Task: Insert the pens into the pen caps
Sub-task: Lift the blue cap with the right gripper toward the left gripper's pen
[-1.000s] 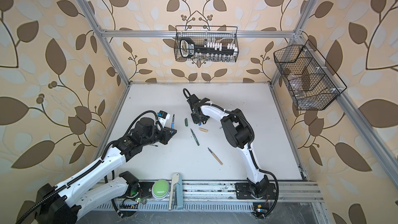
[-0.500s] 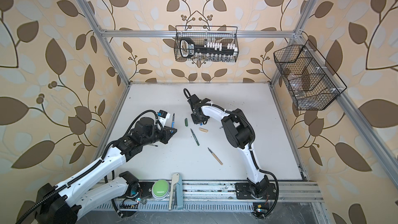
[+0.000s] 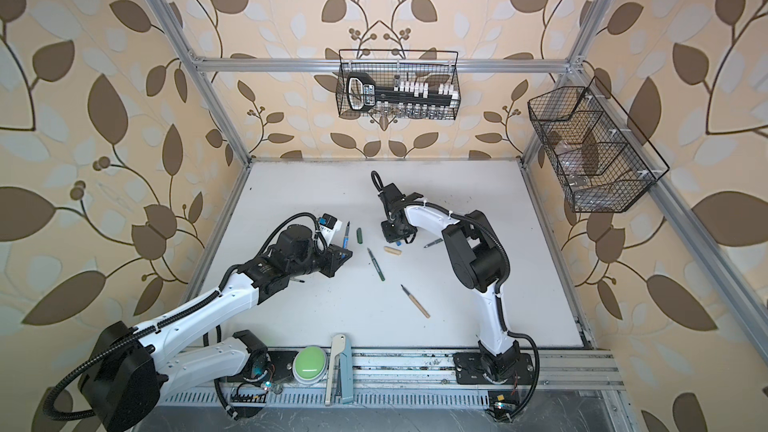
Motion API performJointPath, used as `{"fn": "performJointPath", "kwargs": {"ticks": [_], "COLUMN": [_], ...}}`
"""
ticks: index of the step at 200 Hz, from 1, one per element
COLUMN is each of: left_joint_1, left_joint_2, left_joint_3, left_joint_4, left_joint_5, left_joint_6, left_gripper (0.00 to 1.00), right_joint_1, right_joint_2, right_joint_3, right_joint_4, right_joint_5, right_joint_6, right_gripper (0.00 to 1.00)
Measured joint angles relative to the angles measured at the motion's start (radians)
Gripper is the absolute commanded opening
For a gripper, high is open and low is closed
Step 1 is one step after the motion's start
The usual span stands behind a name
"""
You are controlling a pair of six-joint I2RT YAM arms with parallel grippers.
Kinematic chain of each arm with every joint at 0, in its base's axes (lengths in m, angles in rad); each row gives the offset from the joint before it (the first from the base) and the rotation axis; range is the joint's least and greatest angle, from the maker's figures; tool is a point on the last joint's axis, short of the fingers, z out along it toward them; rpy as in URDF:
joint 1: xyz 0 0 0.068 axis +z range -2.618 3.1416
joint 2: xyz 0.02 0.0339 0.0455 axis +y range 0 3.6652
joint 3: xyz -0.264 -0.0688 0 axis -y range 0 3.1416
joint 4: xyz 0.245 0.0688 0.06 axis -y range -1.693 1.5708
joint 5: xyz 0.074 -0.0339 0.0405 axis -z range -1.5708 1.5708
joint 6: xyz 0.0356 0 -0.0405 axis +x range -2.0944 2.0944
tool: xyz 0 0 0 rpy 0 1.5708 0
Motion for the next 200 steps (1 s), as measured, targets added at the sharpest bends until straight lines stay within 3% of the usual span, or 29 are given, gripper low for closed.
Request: {"fn": "performJointPath", "kwargs": {"ticks": [108,200], "left_joint_1": [-0.159,-0.313], "left_joint_2": [0.178,0.178], "left_joint_3": [0.048,0.040], "left_joint_4": [0.219,0.380], "left_joint_5": [-0.038,-0.276], "left_joint_6": [0.041,0.134], "left_gripper": [0.00,0.00], "right_joint_1": [-0.126,-0.132], "right_joint_2": [-0.556,-0.954], "right_joint_3": [-0.522,-0.740], "right_joint_4": [0.515,0.864], "right_joint_5": [-0.265,-0.334], "right_joint_6": [0.084,0.234], "right_gripper": [0.04,0.04]}}
